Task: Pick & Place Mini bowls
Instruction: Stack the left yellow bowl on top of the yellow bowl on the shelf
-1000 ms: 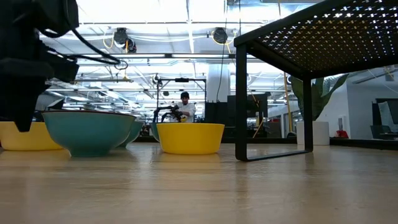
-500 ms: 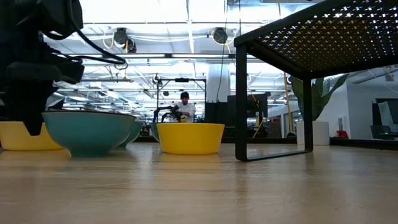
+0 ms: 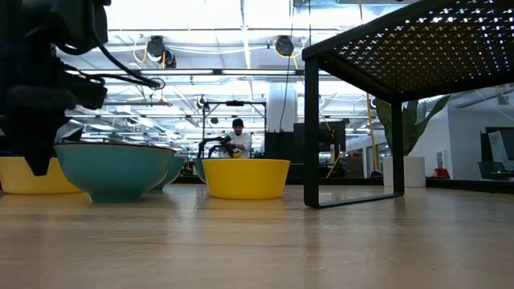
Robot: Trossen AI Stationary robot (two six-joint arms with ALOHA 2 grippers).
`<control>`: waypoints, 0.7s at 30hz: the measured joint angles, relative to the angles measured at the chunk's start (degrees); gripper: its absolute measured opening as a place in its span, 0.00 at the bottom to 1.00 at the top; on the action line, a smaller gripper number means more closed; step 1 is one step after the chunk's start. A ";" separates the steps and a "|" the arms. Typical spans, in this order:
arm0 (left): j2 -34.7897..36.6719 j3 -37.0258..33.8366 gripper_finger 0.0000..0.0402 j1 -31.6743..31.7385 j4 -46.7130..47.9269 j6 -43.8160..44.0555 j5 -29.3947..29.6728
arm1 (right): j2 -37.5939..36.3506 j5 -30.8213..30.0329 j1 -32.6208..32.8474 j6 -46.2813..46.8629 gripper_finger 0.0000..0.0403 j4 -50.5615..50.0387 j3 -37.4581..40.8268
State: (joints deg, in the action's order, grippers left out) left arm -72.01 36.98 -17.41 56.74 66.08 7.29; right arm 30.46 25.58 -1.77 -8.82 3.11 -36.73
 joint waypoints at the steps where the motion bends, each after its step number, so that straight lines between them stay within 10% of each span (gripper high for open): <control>1: 0.00 0.34 0.87 0.70 1.66 1.09 -0.04 | 0.00 0.00 0.01 -0.03 0.29 0.00 0.00; 21: 1.70 8.23 0.87 12.57 18.12 9.70 2.39 | 0.00 0.00 -0.01 0.00 0.29 -0.48 0.00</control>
State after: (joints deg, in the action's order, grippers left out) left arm -70.31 45.22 -4.84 74.86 75.78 9.68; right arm 30.46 25.58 -1.78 -8.82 2.63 -36.73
